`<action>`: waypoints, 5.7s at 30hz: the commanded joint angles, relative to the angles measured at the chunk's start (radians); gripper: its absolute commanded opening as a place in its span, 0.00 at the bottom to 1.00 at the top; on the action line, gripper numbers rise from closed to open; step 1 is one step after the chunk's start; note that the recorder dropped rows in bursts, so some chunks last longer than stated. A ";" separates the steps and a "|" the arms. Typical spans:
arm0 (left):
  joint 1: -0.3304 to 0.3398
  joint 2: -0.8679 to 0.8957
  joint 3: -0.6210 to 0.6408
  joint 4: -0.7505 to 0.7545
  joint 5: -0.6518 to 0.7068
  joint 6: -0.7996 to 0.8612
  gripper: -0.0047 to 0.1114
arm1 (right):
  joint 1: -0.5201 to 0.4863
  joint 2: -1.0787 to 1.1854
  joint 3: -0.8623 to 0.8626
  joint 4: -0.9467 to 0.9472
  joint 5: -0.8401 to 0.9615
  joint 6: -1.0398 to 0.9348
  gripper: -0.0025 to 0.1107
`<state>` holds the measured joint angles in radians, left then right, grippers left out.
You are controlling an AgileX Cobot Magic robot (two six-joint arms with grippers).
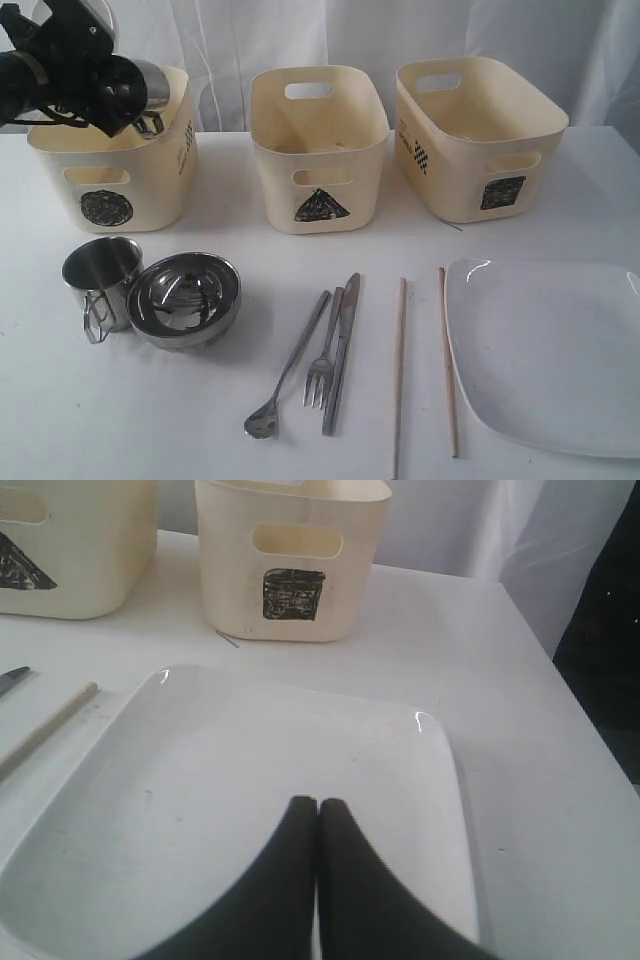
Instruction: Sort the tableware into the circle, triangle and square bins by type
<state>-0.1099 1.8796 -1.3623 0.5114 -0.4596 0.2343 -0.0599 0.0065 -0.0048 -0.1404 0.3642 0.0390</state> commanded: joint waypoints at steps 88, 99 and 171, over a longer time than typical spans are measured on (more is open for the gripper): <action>-0.052 -0.104 0.285 -0.511 0.803 -0.297 0.37 | 0.002 -0.006 0.005 -0.010 -0.008 0.002 0.02; -0.052 -0.162 0.270 -0.443 0.854 -0.297 0.04 | 0.002 -0.006 0.005 -0.010 -0.008 0.002 0.02; -0.042 -0.226 0.235 -1.035 1.075 0.348 0.53 | 0.002 -0.006 0.005 -0.010 -0.008 0.002 0.02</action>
<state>-0.1499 1.6603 -1.1509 -0.4914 0.6630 0.5556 -0.0599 0.0065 -0.0048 -0.1404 0.3642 0.0407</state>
